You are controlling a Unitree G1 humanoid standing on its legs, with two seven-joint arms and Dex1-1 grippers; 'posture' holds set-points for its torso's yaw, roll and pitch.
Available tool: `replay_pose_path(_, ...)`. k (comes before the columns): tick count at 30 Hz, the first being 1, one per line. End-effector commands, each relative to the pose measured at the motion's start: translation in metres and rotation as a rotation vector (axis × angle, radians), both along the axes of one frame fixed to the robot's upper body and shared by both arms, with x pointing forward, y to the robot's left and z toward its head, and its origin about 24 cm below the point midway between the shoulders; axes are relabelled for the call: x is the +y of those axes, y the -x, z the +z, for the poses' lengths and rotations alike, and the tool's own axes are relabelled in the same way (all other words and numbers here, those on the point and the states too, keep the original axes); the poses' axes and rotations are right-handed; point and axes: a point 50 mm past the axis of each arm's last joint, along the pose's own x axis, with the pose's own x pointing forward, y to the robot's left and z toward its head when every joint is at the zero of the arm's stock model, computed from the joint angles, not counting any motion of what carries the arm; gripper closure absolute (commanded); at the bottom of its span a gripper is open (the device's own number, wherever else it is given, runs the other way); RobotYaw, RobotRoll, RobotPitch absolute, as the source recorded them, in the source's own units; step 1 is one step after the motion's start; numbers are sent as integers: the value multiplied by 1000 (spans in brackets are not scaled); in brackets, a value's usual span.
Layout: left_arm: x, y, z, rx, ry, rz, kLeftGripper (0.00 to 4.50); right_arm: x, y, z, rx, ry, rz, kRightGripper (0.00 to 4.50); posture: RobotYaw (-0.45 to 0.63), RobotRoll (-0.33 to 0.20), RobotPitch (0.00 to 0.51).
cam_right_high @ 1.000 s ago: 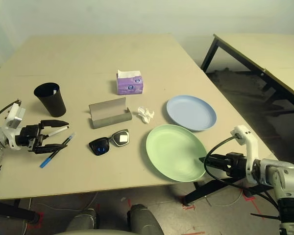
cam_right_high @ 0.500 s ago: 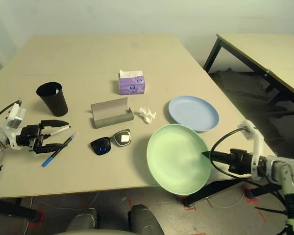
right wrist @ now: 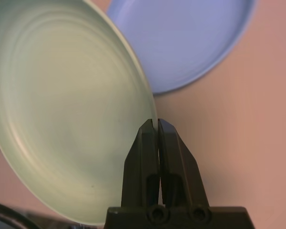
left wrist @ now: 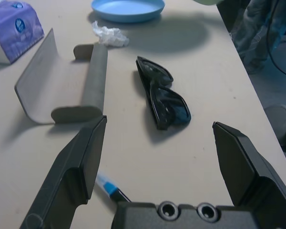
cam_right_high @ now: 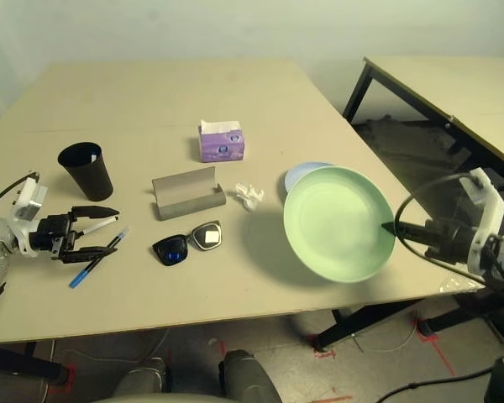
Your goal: Organize and tidy the items on the table.
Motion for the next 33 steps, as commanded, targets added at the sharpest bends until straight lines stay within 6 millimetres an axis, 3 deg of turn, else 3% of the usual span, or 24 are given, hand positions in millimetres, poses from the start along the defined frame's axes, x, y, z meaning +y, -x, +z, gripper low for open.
replay_pose_path(1,1,4,-3,5,-7,-4,0,-6,-6,3,9,-11,-86,4441,-120,0,49)
replay_pose_path(12,2,1,2,-2,26,25,0,-12,-23,7,8,80,-138,4441,-103,0,56)
replay_pose_path(21,11,8,8,-13,20,51,0,-16,-19,2,14,87,-131,4441,-93,0,80)
replay_pose_path(33,5,13,6,18,12,20,0,-24,-13,3,1,72,-179,4441,-101,0,106)
